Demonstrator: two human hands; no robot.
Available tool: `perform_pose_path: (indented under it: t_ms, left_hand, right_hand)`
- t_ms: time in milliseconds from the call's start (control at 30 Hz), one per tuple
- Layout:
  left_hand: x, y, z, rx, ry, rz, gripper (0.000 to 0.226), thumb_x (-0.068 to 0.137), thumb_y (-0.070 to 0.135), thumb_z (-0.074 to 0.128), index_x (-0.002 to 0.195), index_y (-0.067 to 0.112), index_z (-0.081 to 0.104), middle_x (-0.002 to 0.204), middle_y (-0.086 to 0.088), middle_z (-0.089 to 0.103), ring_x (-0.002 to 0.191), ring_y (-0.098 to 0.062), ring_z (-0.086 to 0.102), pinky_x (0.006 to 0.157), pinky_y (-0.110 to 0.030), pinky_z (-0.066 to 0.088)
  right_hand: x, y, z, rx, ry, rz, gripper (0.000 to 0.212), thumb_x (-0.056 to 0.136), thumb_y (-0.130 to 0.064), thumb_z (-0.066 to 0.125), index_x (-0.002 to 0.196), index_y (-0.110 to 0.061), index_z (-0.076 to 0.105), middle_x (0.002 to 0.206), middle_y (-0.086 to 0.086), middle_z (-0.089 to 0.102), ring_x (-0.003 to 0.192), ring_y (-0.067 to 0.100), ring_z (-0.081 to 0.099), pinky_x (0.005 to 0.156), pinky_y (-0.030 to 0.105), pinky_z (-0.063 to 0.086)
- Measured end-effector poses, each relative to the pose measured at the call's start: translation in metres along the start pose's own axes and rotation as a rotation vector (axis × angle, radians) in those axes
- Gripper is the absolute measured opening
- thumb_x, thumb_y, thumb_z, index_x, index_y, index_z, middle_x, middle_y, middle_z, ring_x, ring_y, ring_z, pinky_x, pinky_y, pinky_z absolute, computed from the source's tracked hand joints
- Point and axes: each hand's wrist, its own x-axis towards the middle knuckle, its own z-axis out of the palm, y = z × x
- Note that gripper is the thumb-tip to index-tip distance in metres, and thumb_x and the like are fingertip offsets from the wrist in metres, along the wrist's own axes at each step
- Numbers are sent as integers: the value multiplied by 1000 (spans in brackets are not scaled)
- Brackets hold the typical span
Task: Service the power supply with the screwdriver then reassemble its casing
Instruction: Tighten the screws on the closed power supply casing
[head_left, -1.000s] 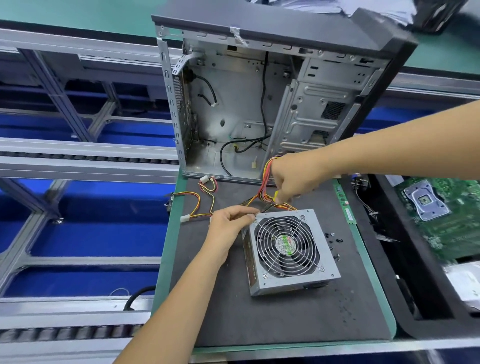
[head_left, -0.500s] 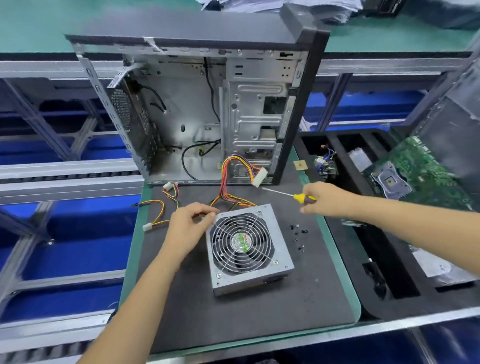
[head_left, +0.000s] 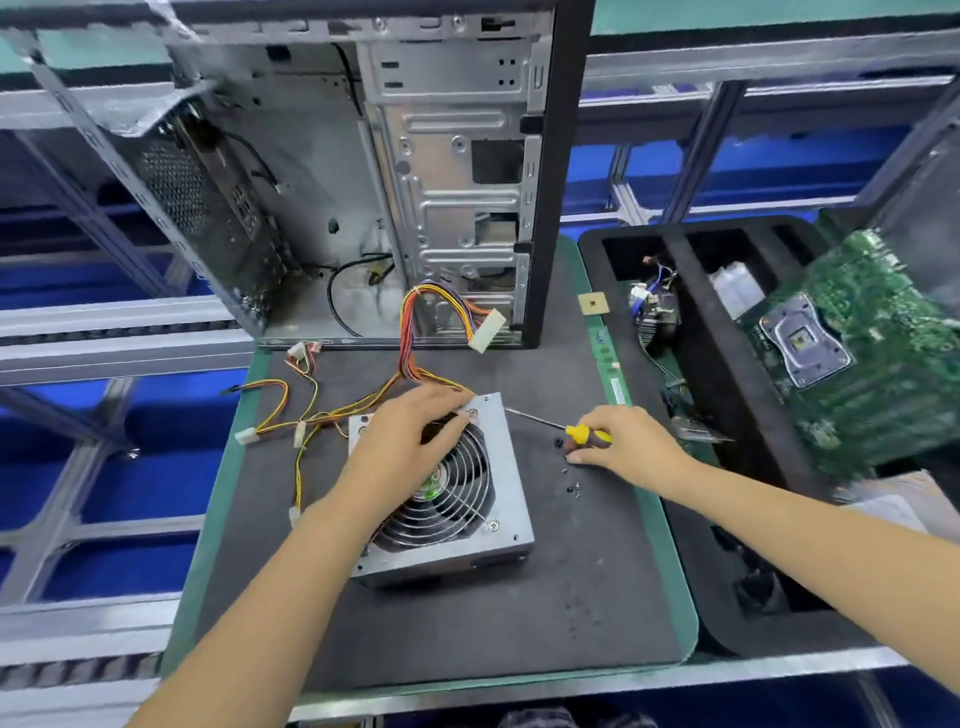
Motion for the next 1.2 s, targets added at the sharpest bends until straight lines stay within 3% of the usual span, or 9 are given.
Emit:
perform_pose_path:
  t_ms: [133,433,500,633,733,900,1000,1100,1200]
  left_hand:
    - [-1,1,-2,217,-58,46,32,96,24,59,127,19,64,125,5,64,117,-18,57,104,-41,38]
    - [10,15,2,93,112,-38,24,93,18,62,116,13,68,105,3,66,100,-15,61,94,-33,40]
    - [13,18,4,82,100,-30,21,93,16,62,113,12,68,100,2,66,95,-16,61,93,-37,45]
    - [19,24,7,25,111,-20,20,91,11,63,110,10,70,99,1,67,92,-12,61,89,-23,45]
    - [21,30,8,-70,184,-41,16,88,4,65,102,9,72,94,1,68,85,-6,60,81,-8,42]
    - [28,41,16,-443,208,-244,13,88,12,69,74,13,68,68,3,63,59,-6,49,58,-20,43]
    - [31,46,23,-869,-27,-397,22,96,22,59,85,7,70,66,1,64,52,-9,46,48,-19,37]
    - [34,50,24,-1306,-51,-541,21,96,9,52,107,-4,64,68,1,64,52,-3,51,49,-13,42]
    - [34,48,19,-1576,-75,-553,26,87,17,56,99,6,75,73,4,71,55,-1,59,50,-11,48]
  right_hand:
    - [3,4,2,12,20,-38,15,80,-36,73,81,-22,69,76,-5,57,77,19,54,68,37,44]
    - [-16,5,13,293,-71,-76,13,70,-29,82,68,-26,69,66,-6,63,58,1,52,58,17,40]
    - [-21,8,18,264,-82,-59,15,69,-29,83,69,-29,68,71,-6,63,61,4,56,64,22,45]
    - [-21,7,17,253,-82,-54,12,73,-26,80,70,-27,69,74,-6,64,65,8,59,67,30,48]
    - [-23,1,5,402,-89,-27,11,79,-25,76,70,-22,70,53,-8,53,44,10,41,47,22,35]
    - [-19,-38,-38,737,66,-62,11,79,-28,75,77,-18,72,56,2,51,36,12,30,41,15,27]
    - [-14,-74,-51,734,100,-224,7,78,-30,76,79,-23,74,65,8,60,35,12,33,38,15,27]
    - [-8,-95,-54,703,134,-275,7,77,-25,77,82,-21,75,72,-2,67,37,7,37,35,17,29]
    - [-3,-102,-52,682,175,-292,4,77,-21,77,80,-19,74,60,-15,59,38,1,43,37,14,29]
